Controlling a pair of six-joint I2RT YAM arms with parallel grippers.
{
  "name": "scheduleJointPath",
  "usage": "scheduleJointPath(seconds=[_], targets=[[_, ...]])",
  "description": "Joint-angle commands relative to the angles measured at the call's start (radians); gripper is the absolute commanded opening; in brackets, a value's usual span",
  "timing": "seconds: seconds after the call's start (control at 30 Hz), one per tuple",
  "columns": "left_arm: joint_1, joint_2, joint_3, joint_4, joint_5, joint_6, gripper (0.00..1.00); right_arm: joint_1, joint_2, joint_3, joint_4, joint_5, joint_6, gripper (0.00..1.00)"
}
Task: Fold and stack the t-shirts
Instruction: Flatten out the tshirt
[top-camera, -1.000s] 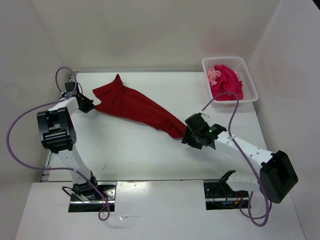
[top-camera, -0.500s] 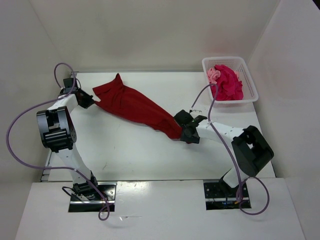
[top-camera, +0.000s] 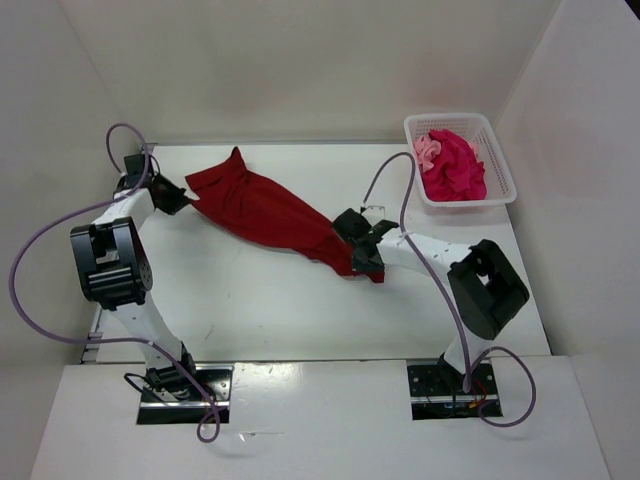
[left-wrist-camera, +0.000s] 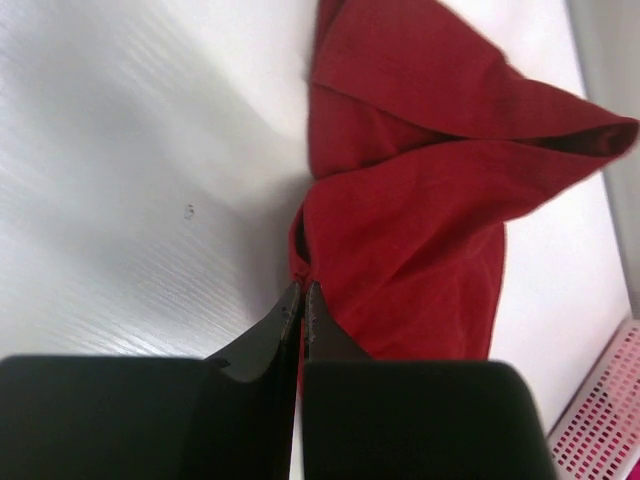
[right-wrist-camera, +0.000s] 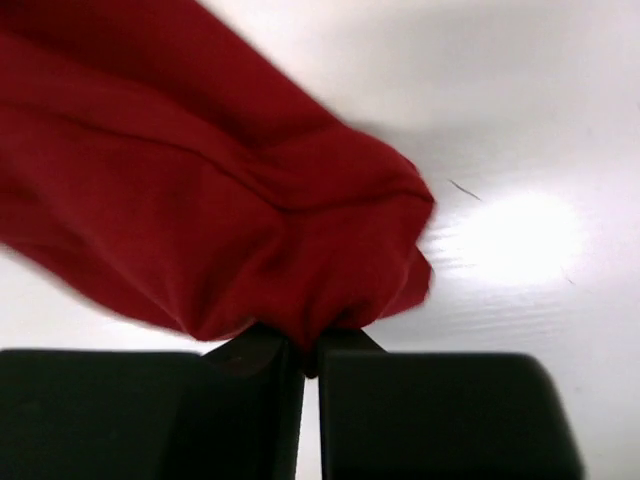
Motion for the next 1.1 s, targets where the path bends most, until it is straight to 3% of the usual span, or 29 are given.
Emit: scheduleJointPath(seconds=[0.0, 0.13, 0.23, 0.3, 0.4, 0.43, 0.53, 0.7, 0.77, 0.8, 0.87, 0.97, 1.07], targets=[[-0.015, -0.081, 0.001, 0.013, 0.002, -0.008, 0.0, 0.006, -0.072, 0.13, 0.034, -0.014, -0.054, 0.06], [-0.015, -0.127, 0.044, -0.03, -0.028, 0.021, 0.0, 0.006, -0.222, 0.315, 0.009, -0.332, -0.074, 0.04], [-0.004, -0.136, 0.087, -0.062, -0.042, 0.03, 0.0, -0.036, -0.31, 0.334, 0.033, -0.62, -0.029, 0.03], [0.011, -0.136, 0.127, -0.076, -0.042, 0.03, 0.0, -0.078, -0.394, 0.256, 0.09, -0.811, 0.015, 0.03], [0.022, -0.122, 0.197, -0.116, -0.064, 0.053, 0.0, -0.217, -0.498, -0.038, 0.193, -0.951, 0.076, 0.01], [0.022, -0.11, 0.214, -0.116, -0.064, 0.053, 0.0, -0.289, -0.514, -0.197, 0.21, -0.952, 0.085, 0.01], [0.022, -0.082, 0.256, -0.137, -0.064, 0.064, 0.0, -0.331, -0.525, -0.337, 0.152, -0.785, 0.061, 0.01], [0.022, -0.061, 0.256, -0.137, -0.046, 0.064, 0.0, -0.331, -0.514, -0.35, 0.113, -0.645, 0.099, 0.09], [0.022, -0.061, 0.234, -0.116, -0.036, 0.064, 0.0, -0.331, -0.5, -0.35, 0.113, -0.589, 0.113, 0.19], [0.022, -0.061, 0.234, -0.116, -0.036, 0.064, 0.0, -0.331, -0.5, -0.35, 0.113, -0.579, 0.124, 0.33], [0.022, -0.061, 0.211, -0.116, -0.036, 0.064, 0.0, -0.331, -0.523, -0.35, 0.104, -0.558, 0.133, 0.44], [0.004, -0.039, 0.223, -0.107, -0.036, 0.064, 0.0, -0.292, -0.546, -0.35, 0.075, -0.506, 0.142, 0.5], [-0.021, -0.016, 0.265, -0.125, -0.036, 0.064, 0.0, -0.167, -0.555, -0.324, 0.023, -0.419, 0.186, 0.54]])
